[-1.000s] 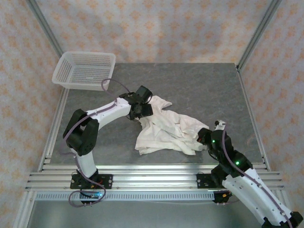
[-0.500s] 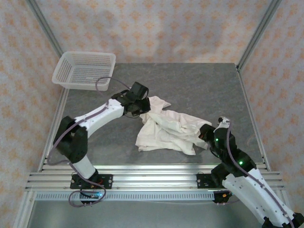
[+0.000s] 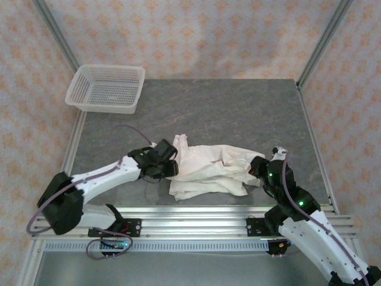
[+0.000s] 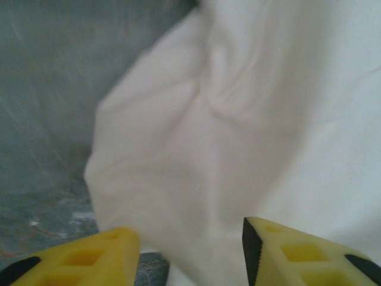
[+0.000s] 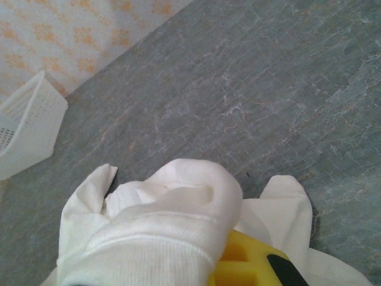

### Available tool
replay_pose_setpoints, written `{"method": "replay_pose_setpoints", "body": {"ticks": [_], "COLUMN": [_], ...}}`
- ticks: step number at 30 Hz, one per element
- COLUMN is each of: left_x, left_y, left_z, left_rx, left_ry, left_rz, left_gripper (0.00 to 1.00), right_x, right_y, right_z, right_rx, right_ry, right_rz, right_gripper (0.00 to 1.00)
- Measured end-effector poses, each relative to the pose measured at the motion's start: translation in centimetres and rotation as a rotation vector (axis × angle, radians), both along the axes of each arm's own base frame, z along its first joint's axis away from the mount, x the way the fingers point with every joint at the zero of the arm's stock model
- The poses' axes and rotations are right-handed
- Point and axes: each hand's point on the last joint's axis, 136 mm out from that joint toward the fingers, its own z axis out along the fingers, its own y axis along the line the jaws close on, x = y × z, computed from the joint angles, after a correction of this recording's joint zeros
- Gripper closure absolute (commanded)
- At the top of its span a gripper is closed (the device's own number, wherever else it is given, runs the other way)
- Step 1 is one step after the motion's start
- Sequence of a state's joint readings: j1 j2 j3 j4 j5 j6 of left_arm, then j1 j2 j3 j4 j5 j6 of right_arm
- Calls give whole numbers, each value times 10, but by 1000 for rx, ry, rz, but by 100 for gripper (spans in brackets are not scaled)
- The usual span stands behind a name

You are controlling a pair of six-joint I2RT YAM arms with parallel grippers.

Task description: Fold the inside-out t-shirt

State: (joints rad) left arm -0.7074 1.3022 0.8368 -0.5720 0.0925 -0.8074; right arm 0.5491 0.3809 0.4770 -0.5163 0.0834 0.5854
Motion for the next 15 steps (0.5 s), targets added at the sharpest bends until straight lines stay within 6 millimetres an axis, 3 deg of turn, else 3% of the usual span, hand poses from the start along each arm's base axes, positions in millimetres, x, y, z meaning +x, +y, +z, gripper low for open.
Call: {"method": "replay_pose_setpoints", "body": {"ticks": [4, 7, 10, 15], "left_x": [47, 86, 115, 134], "left_y": [2, 18, 18, -16], "left_z": [66, 83, 66, 10], "left_rx": [-69, -72, -55, -80], "left_ry": [-163, -208, -159, -14], "left_rz": [62, 133, 132, 48], "left_gripper": [48, 44, 36, 31], "right_x": [2, 2, 2, 2], "right_y": [1, 1, 1, 1], "right_z": [-6, -8, -9, -9], "right_rx": [-25, -30, -30, -31], "right_ry": [24, 33, 34, 35], "right_rz": [5, 5, 5, 5], "right_gripper": [100, 100, 100, 100]}}
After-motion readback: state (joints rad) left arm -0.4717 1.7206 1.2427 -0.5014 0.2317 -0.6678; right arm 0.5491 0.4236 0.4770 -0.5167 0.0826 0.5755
